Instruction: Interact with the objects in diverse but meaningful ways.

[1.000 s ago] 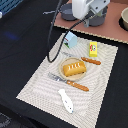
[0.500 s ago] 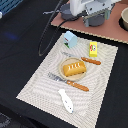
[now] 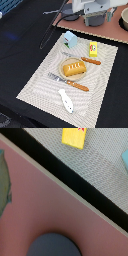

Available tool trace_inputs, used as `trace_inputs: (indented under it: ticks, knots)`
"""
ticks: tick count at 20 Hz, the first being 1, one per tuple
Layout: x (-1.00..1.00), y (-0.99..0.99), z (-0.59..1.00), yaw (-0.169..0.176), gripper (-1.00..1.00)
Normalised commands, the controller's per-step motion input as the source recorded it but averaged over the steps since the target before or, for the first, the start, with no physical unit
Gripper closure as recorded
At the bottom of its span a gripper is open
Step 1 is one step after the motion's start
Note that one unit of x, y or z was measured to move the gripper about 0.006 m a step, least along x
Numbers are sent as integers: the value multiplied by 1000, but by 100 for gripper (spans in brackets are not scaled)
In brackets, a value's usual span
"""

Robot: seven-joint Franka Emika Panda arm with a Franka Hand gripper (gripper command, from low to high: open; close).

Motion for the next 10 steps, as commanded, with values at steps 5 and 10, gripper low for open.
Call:
trace_inputs:
  ticks: [5,10]
  knots:
    - [458,-30,-59,-78,-100]
    - [504,0,-6,-65,-100]
